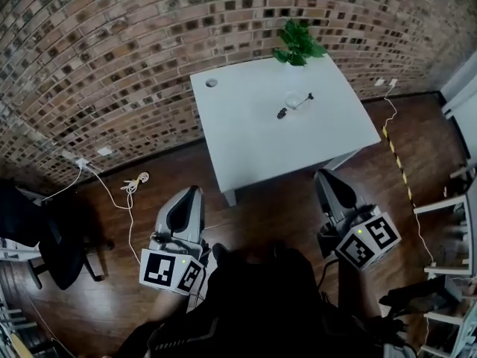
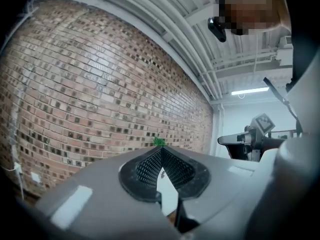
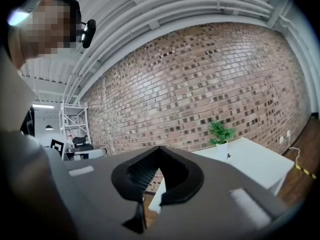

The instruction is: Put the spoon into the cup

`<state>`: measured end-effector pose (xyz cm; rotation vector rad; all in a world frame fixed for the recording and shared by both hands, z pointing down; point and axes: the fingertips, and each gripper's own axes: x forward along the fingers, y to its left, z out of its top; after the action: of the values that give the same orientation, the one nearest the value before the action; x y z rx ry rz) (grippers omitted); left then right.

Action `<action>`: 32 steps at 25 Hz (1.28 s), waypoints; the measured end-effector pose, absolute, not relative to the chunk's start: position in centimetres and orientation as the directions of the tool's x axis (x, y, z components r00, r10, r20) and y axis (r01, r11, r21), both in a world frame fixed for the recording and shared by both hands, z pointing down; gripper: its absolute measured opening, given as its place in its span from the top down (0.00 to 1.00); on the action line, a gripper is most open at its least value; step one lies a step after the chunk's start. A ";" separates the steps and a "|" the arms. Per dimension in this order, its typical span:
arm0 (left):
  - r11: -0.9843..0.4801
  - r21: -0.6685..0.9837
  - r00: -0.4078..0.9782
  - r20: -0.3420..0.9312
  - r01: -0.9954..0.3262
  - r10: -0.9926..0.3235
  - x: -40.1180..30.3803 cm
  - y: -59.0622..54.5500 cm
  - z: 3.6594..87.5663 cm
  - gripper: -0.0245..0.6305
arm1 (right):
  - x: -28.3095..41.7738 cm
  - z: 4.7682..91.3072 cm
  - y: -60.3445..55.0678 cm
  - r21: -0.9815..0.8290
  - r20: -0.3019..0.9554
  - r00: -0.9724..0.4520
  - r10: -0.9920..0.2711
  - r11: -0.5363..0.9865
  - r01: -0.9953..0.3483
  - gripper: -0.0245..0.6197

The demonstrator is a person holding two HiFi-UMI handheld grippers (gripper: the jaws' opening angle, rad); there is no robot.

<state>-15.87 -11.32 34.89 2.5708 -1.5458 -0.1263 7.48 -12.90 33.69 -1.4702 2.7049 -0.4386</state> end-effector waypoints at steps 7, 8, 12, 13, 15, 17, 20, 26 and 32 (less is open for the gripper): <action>-0.386 0.160 0.402 0.081 -0.909 -0.912 -10.1 -7.9 36.1 0.97 | 12.1 34.6 -10.3 -0.293 0.078 -0.649 -0.757 0.605 -0.740 0.95; -0.369 0.158 0.385 0.086 -0.916 -0.919 -9.3 -7.1 36.0 0.97 | 12.8 34.6 -10.0 -0.289 0.077 -0.668 -0.740 0.624 -0.726 0.95; -0.337 0.132 0.351 0.096 -0.932 -0.932 -7.2 -4.7 35.4 0.97 | 15.4 35.9 -9.5 -0.344 0.083 -0.690 -0.719 0.629 -0.697 0.95; -0.351 0.125 0.363 0.085 -0.928 -0.928 -6.9 -4.1 35.0 0.97 | 15.4 36.1 -9.1 -0.357 0.080 -0.694 -0.716 0.629 -0.690 0.95; -0.390 0.110 0.398 0.061 -0.914 -0.915 -6.6 -3.0 34.4 0.97 | 15.0 35.9 -8.2 -0.358 0.068 -0.702 -0.709 0.639 -0.681 0.95; -0.399 0.108 0.407 0.056 -0.910 -0.912 -7.0 -2.5 34.1 0.97 | 14.3 35.3 -7.7 -0.339 0.055 -0.699 -0.713 0.645 -0.685 0.95; -0.384 0.113 0.392 0.069 -0.916 -0.917 -8.8 -2.4 33.8 0.97 | 13.0 34.4 -7.2 -0.330 0.033 -0.682 -0.731 0.636 -0.697 0.95; -0.427 0.106 0.433 0.035 -0.898 -0.901 -11.5 -0.8 33.7 0.97 | 10.5 34.8 -5.2 -0.334 0.048 -0.662 -0.748 0.612 -0.716 0.95; -0.430 0.142 0.440 0.054 -0.892 -0.896 -12.8 -0.7 34.6 0.97 | 10.2 34.4 -4.3 -0.326 0.044 -0.636 -0.770 0.591 -0.738 0.95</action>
<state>-12.79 -0.69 34.62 2.5368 -1.5865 -0.0443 10.15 -4.30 34.39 -1.2896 2.7104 -0.4837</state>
